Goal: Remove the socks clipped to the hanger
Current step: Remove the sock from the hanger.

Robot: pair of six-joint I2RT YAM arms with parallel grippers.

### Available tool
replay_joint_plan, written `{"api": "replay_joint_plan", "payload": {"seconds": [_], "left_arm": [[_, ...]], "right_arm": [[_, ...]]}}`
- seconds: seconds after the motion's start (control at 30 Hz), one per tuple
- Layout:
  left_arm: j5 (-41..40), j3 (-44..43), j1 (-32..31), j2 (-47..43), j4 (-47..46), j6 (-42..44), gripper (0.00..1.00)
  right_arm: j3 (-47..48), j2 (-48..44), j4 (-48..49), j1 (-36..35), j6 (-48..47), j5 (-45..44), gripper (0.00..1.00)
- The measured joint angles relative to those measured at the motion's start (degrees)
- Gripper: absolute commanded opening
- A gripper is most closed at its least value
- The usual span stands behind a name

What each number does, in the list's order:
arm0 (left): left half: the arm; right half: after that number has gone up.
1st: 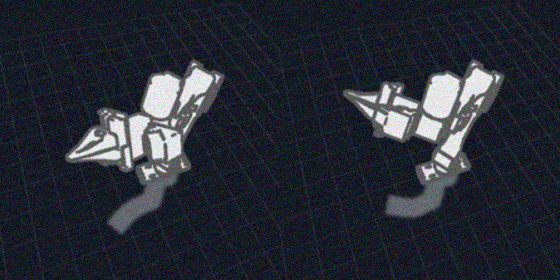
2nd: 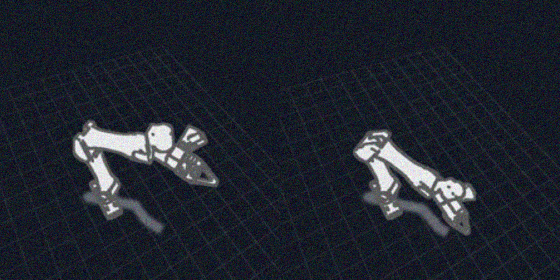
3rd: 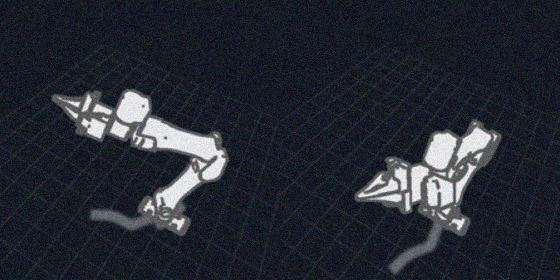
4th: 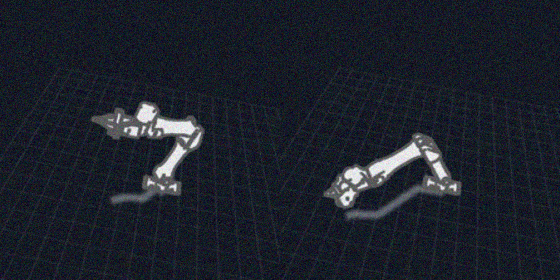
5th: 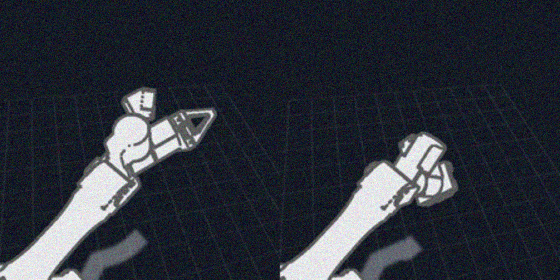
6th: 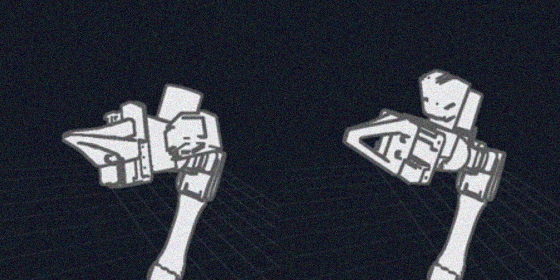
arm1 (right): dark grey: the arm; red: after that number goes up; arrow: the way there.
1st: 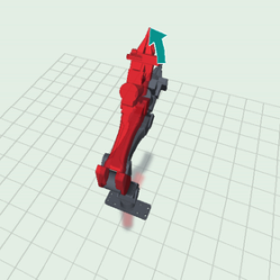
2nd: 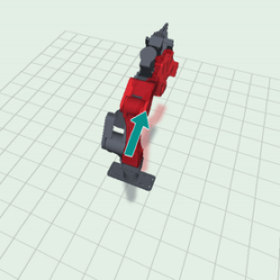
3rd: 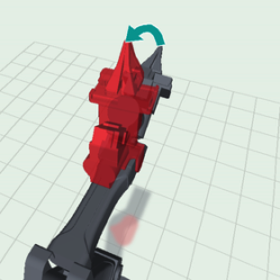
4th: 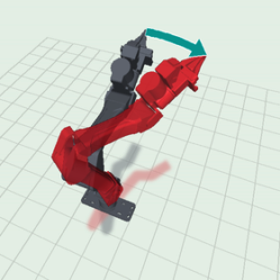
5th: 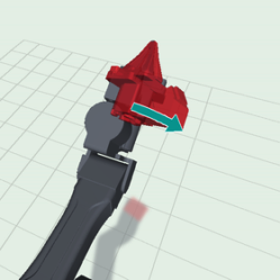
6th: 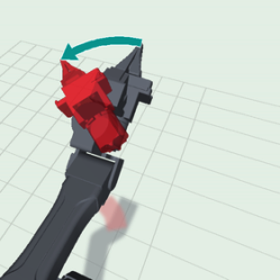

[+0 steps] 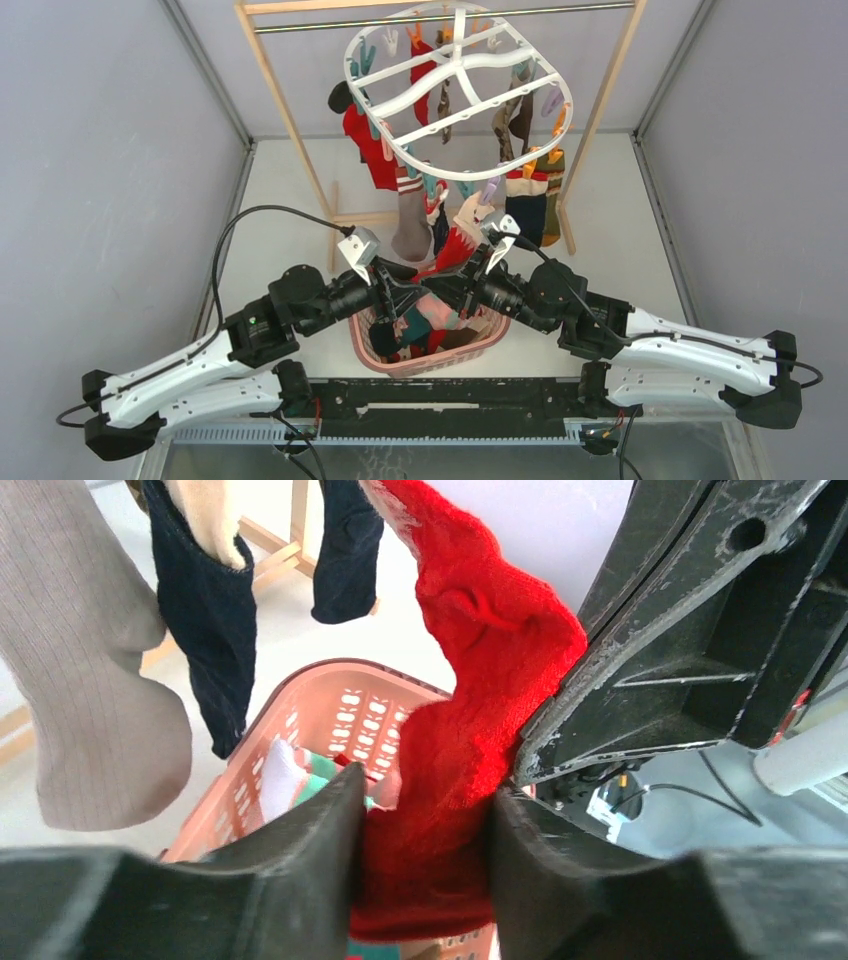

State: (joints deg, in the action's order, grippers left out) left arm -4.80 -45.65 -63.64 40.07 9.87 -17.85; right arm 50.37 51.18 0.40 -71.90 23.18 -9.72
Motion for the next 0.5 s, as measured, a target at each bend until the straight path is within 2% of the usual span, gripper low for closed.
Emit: {"api": "replay_joint_plan", "payload": {"seconds": [0.13, 0.17, 0.3, 0.5], "left_arm": [[0.59, 0.0, -0.07, 0.55, -0.28, 0.28, 0.22], [0.76, 0.0, -0.11, 0.55, -0.35, 0.35, 0.21], [0.85, 0.0, -0.24, 0.31, -0.26, 0.33, 0.21], [-2.8, 0.0, -0.2, -1.66, 1.88, 0.33, 0.22]], "right_arm": [[0.0, -0.02, -0.11, -0.28, 0.02, -0.26, 0.0], [0.0, -0.02, -0.15, -0.28, 0.02, -0.31, 0.0], [0.0, -0.02, -0.22, -0.48, 0.22, -0.33, 0.24], [0.0, -1.97, -3.8, -1.07, 0.33, -1.05, 0.4]]}}
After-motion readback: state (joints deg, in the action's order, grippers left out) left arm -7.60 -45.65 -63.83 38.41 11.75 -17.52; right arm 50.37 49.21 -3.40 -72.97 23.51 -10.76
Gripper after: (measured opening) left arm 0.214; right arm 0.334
